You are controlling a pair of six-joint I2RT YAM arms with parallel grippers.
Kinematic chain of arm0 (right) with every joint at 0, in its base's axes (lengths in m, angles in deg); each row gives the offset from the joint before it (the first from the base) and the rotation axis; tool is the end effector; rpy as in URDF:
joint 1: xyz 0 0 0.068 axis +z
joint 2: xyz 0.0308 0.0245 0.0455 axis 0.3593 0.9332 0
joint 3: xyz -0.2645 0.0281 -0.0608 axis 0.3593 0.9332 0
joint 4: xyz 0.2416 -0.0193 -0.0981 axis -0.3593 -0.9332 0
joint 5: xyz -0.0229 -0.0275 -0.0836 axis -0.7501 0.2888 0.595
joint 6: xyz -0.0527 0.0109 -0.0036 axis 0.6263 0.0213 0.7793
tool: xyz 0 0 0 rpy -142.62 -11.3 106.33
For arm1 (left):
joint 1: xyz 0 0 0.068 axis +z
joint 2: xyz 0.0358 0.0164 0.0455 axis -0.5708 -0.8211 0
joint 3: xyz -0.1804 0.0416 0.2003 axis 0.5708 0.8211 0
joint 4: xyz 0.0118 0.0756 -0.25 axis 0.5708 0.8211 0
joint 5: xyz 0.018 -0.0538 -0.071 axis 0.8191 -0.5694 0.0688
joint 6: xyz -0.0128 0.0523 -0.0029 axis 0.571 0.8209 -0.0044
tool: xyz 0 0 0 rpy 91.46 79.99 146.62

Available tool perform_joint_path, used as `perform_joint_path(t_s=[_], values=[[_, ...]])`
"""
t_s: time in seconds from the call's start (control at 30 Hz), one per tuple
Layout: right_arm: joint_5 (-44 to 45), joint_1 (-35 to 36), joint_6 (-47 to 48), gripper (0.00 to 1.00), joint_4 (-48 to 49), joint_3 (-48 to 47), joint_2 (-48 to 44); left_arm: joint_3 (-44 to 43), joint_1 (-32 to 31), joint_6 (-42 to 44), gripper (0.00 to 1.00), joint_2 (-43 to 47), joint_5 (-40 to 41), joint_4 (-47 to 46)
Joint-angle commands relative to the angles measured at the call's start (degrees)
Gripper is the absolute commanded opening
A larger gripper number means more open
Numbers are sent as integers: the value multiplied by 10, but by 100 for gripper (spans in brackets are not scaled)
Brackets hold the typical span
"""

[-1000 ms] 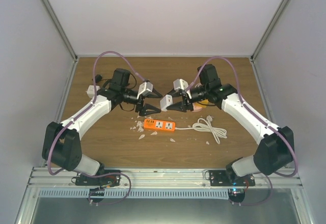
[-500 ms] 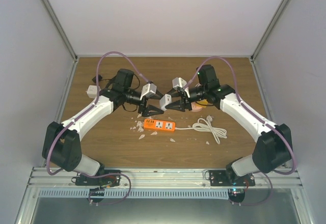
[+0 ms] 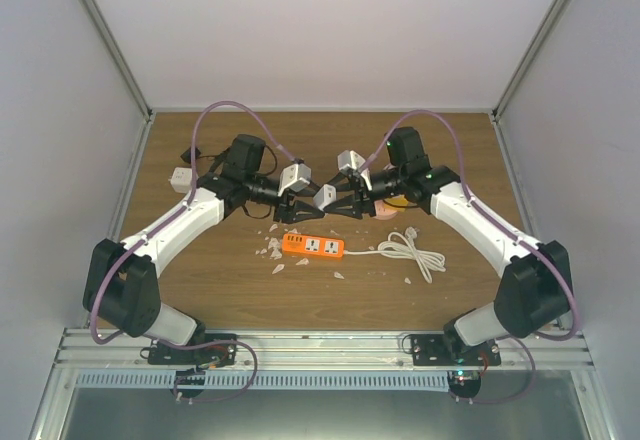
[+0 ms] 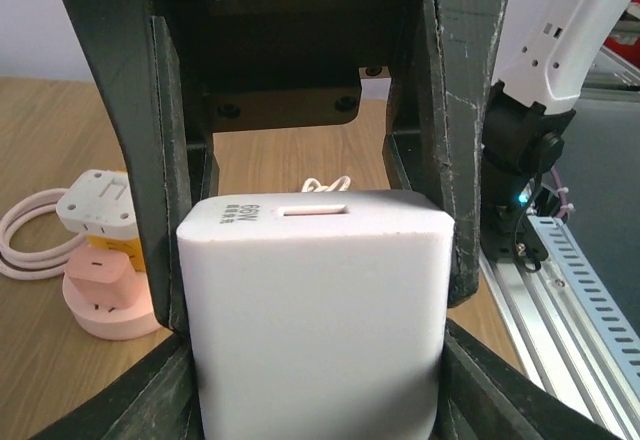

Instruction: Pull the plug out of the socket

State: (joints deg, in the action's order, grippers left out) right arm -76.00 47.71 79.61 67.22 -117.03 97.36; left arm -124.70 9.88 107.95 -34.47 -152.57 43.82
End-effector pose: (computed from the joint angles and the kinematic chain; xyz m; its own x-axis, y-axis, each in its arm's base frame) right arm 0.2669 0.1691 0.3040 -0.1511 -0.3086 -0.9391 -0.9860 -0.0205 0.1653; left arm 0.2690 -0.1600 0.2859 -0.0612 0.2947 -0.9536 0.9966 -0.0355 -0.0749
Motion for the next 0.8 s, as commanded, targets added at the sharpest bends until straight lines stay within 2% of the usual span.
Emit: perform_joint_path(t_s=[0.0,0.2,0.27,0.5,0.77], values=[[4,-4,-12,43,13,-6,12,4,-9,-2,49,0,5,-29],[24,-12,2,76,6,-3,-1,5,23,17,45,-8,-6,6],[35,-15,11,83,-4,-2,-3,5,39,34,43,-12,-3,32],[79,-18,50,87,-28,21,1,25,115,94,42,-22,12,91],[158,6,91,87,-25,65,19,65,206,159,42,-32,104,114]])
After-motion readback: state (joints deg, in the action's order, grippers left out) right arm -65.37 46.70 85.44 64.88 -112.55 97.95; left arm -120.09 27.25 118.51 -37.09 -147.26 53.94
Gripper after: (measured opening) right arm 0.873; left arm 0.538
